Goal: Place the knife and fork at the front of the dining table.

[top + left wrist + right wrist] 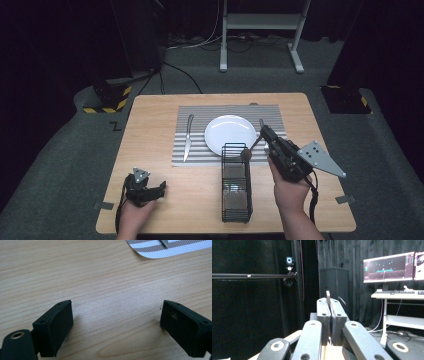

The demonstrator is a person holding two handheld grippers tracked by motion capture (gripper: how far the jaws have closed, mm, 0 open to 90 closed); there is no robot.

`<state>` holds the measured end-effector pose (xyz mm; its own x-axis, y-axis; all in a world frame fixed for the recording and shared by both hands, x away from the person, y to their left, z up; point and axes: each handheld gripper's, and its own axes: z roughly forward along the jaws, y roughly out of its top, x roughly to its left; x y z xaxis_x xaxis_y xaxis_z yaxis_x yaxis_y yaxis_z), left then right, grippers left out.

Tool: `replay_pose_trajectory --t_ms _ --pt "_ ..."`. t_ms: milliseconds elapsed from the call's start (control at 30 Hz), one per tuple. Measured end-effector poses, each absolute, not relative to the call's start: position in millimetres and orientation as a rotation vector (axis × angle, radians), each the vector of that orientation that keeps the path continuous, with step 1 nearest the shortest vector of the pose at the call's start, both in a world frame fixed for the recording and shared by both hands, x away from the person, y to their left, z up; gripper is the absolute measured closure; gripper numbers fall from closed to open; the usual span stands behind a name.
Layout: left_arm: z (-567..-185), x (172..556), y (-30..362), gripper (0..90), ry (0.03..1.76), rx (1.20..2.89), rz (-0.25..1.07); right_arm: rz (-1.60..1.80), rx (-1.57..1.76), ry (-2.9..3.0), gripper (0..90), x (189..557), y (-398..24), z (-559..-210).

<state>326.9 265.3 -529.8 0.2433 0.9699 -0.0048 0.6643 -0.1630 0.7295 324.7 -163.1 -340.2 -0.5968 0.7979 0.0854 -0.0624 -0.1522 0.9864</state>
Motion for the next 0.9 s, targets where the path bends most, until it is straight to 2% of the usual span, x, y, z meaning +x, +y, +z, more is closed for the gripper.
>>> replay_pose_trajectory --t_ms 333,900 --pt "-529.8 326.9 265.3 11.4 1.489 1.904 0.64 1.774 0.851 1.463 87.8 328.1 -178.0 -329.2" --pt "-529.8 326.8 265.1 11.4 1.491 1.904 0.642 1.542 1.007 1.471 87.9 358.1 -227.5 -361.8"
